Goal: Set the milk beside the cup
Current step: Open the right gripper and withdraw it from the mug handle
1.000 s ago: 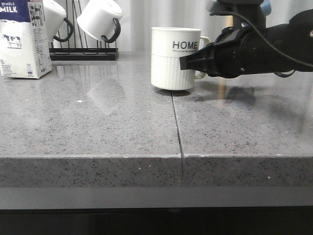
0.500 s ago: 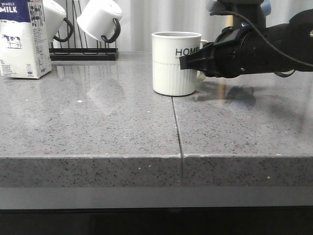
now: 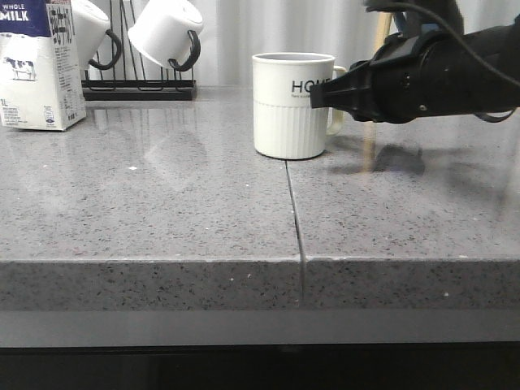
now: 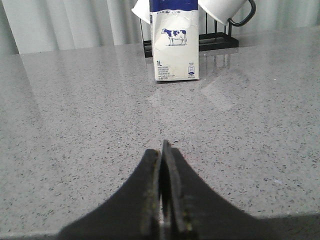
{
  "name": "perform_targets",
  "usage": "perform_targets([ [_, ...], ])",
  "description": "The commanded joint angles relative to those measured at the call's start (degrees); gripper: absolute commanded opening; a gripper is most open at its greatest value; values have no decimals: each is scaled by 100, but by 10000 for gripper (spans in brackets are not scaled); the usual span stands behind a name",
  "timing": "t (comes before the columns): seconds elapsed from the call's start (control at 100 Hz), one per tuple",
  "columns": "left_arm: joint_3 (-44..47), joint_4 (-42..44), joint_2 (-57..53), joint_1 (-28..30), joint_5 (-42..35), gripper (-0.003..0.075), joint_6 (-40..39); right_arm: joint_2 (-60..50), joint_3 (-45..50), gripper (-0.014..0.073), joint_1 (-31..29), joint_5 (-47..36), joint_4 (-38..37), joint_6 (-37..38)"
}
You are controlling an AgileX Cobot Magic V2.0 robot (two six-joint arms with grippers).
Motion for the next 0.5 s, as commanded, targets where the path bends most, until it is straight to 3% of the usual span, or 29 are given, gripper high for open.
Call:
perform_targets([
  [0.0,258,-35,-171,35,-426,-20,-43,-484,42,185,-3,-452,-37,-40],
  [0.21,258,-35,-171,35,-426,-20,-43,-1201,630,171,-3,-434,-37,-40],
  [0.49,258,-35,-171,35,-426,-20,-43,-2663,1350,-46,-3,315,-37,-40],
])
